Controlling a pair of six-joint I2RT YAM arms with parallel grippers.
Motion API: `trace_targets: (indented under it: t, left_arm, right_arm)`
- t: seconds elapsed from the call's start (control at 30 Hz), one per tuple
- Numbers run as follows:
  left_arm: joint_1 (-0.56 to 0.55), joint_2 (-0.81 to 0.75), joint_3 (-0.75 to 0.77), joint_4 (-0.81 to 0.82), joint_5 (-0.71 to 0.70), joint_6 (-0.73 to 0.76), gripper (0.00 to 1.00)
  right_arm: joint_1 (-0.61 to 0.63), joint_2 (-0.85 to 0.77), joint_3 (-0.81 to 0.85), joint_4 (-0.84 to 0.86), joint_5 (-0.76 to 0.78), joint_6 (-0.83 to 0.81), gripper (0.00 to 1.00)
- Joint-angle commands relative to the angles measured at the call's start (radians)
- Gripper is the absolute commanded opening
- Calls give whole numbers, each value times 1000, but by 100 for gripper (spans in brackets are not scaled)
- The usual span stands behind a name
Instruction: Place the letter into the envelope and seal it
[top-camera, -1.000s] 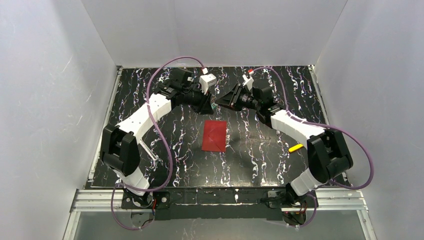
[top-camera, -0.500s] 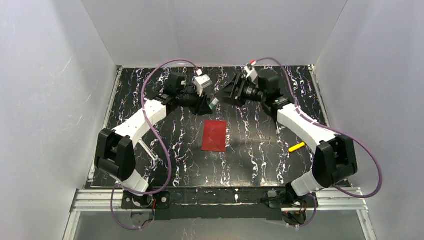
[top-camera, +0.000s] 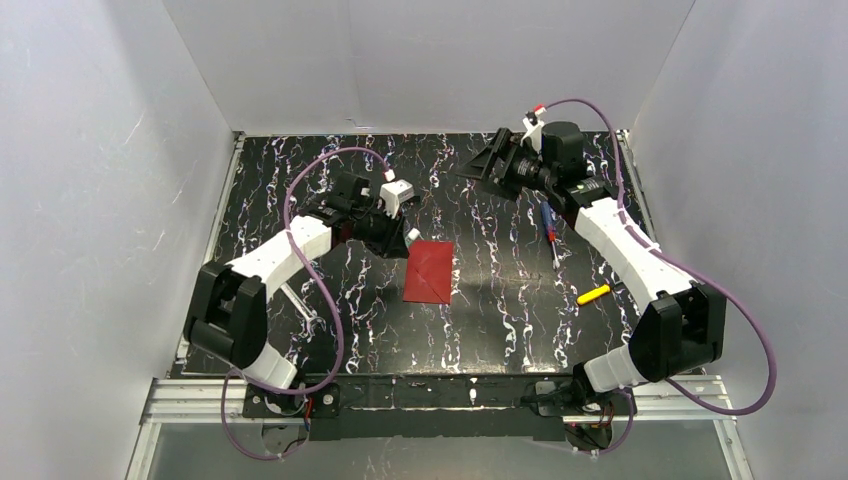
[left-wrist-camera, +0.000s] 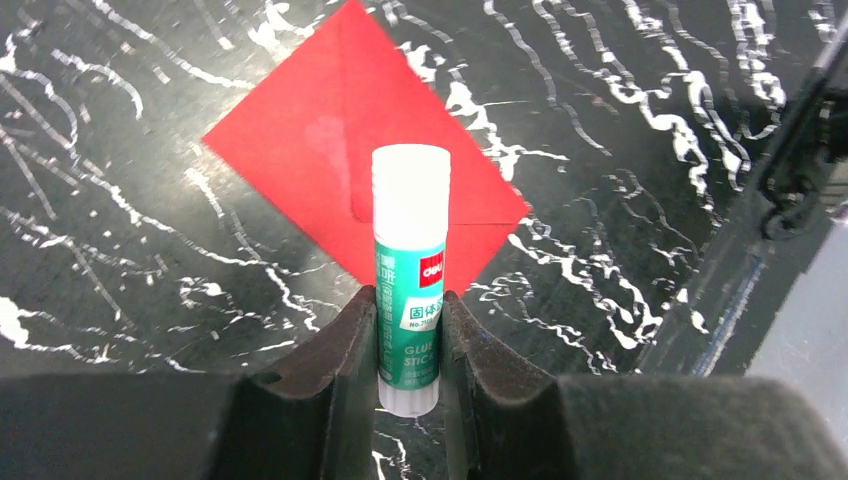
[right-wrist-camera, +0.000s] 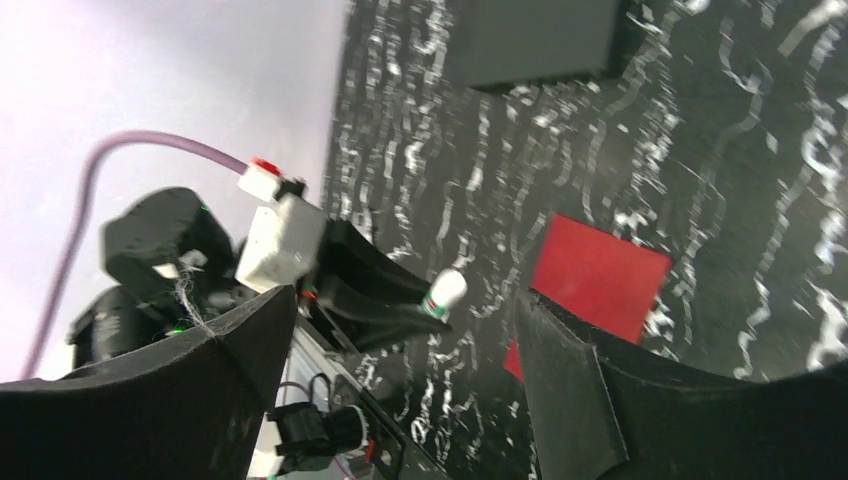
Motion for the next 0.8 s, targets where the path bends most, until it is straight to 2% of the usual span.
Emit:
trace_targets:
  t: [0.0,0.1,0.37,0.6,0.77]
  left_arm:
    - [6,93,79,-78,-148,-34,7]
    - [6,180,147,-96,-184,-12,9]
    - [16,472,456,-223,-259,110,16]
    - [22,611,606,-272,-308,126,29]
    - [22,650,644,-273,-317,93,42]
  right_arm:
    - [3,-38,-36,-147,85,-84,87]
    - [3,-37,-38,-172,105,-96,86]
    - [-2,2,-2,-229,97,-134,86]
    - [-9,30,-15,-230,59,-166,84]
    - [-12,53,61,-293,64,-260,83]
